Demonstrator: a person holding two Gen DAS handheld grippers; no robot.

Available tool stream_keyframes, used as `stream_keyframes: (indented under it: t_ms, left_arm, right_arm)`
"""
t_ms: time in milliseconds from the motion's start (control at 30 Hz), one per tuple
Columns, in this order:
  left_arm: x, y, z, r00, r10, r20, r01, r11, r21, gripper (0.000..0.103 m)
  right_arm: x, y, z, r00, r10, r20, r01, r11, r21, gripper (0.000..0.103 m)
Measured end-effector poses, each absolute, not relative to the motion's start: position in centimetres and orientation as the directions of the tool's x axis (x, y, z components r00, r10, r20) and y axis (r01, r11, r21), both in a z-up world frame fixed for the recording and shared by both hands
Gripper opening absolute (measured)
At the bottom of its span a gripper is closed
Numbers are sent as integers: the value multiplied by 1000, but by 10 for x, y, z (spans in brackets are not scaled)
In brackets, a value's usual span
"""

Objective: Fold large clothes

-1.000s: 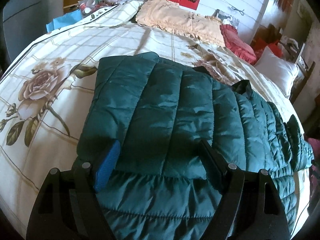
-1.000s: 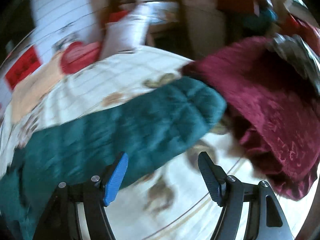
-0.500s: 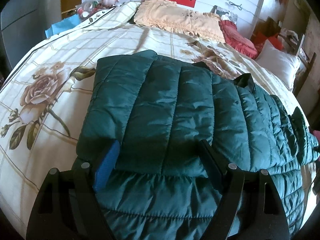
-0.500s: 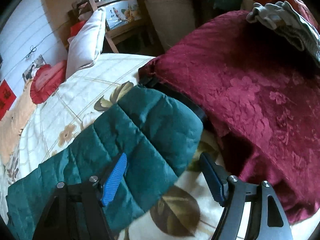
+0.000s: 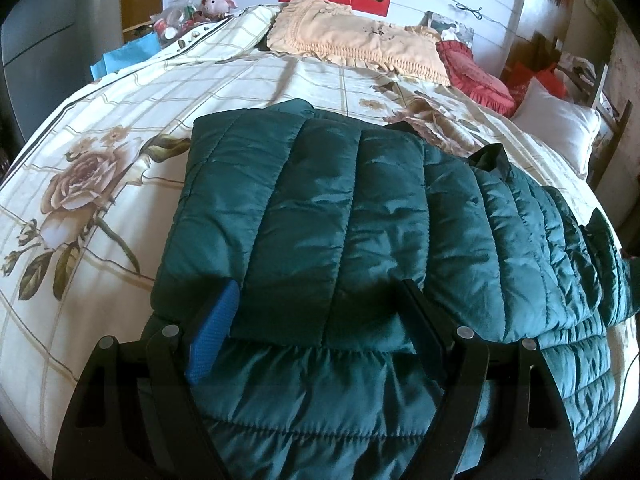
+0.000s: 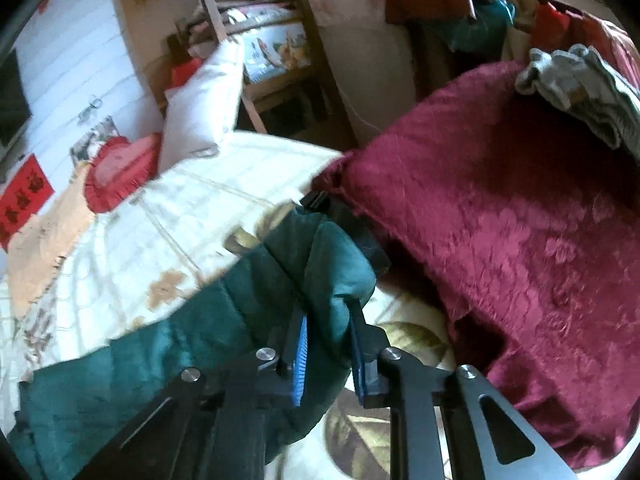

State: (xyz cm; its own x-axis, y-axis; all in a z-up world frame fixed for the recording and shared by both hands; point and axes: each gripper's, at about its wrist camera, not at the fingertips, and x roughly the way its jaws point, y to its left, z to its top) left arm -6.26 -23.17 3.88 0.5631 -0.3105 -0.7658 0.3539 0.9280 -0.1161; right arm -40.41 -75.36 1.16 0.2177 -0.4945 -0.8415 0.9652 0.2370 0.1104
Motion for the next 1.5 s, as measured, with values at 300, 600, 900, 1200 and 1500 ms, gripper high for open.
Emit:
stream_keyframes:
  t_ms: [300, 600, 900, 1200, 1500]
  left_arm:
    - [-63, -231, 39, 563, -312, -765, 354, 928, -118, 81]
    - [-64, -229, 43, 562, -319, -763, 350, 928, -130, 81]
    - [-63, -208, 68, 586, -353, -729, 315, 928, -197, 81]
    - [-67, -186, 73, 585, -369, -723, 303, 926, -227, 81]
    - [-69, -171, 73, 591, -376, -714, 296, 924, -241, 81]
  right_arm:
    - [-377, -722, 71, 356, -523, -775, 906, 398, 147, 13]
    - [-338, -670, 120, 536, -438, -722, 788, 567, 241, 12]
    - [-268, -592, 143, 664, -252, -704, 598, 744, 298, 12]
    - [-177, -487, 120, 691, -15, -723, 386, 853, 351, 12]
    - [-132, -434, 98, 631, 27, -775, 304, 911, 279, 13]
